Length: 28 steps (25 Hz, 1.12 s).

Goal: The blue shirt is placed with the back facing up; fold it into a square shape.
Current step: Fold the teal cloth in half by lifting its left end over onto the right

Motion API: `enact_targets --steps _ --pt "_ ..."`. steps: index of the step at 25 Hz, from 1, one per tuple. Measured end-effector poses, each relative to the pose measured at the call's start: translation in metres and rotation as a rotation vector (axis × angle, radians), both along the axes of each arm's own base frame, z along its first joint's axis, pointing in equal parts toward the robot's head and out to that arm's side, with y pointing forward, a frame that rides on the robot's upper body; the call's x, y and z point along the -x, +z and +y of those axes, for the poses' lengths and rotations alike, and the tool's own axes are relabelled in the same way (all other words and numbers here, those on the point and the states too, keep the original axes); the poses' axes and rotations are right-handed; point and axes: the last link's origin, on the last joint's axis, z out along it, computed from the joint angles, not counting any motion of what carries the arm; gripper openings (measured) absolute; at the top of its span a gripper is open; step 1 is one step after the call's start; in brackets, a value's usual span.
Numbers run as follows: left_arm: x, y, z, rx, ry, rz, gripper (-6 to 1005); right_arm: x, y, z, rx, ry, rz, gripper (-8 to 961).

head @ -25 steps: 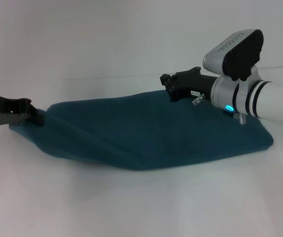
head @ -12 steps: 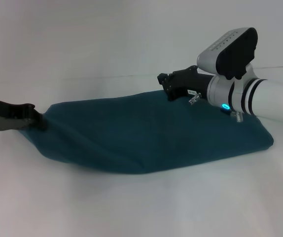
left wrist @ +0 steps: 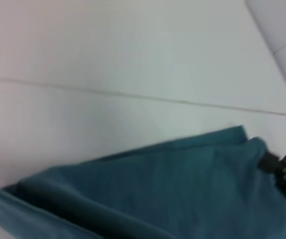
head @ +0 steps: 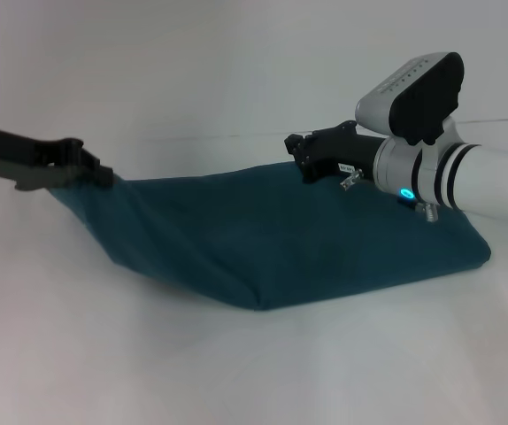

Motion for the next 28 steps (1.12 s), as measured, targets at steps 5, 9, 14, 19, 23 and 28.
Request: enact_targets --steps 5,9,14,19,23,28 --pt "-0.017 0.004 0.009 -0.018 -0.037 -0.029 67 0.000 -0.001 -0.001 0.002 -0.002 0.002 -1" --pt "-0.023 0.004 0.011 -0.019 -0.051 -0.027 67 -0.001 -0.001 -0.001 0.005 -0.010 0.008 -1" --pt "-0.022 0.002 0.011 -0.011 -0.044 -0.028 67 -0.002 -0.001 -0.002 0.003 -0.013 0.011 -1" --pt "-0.019 0.001 0.010 -0.007 -0.034 -0.034 67 -0.001 -0.002 -0.001 -0.006 -0.019 0.012 -2" --pt "-0.019 0.000 0.010 -0.004 -0.032 -0.040 67 -0.002 -0.003 -0.001 -0.016 -0.034 0.030 -2" --pt "-0.023 -0.005 0.012 0.009 -0.022 -0.065 66 -0.004 0.000 0.000 -0.037 -0.060 0.054 -2"
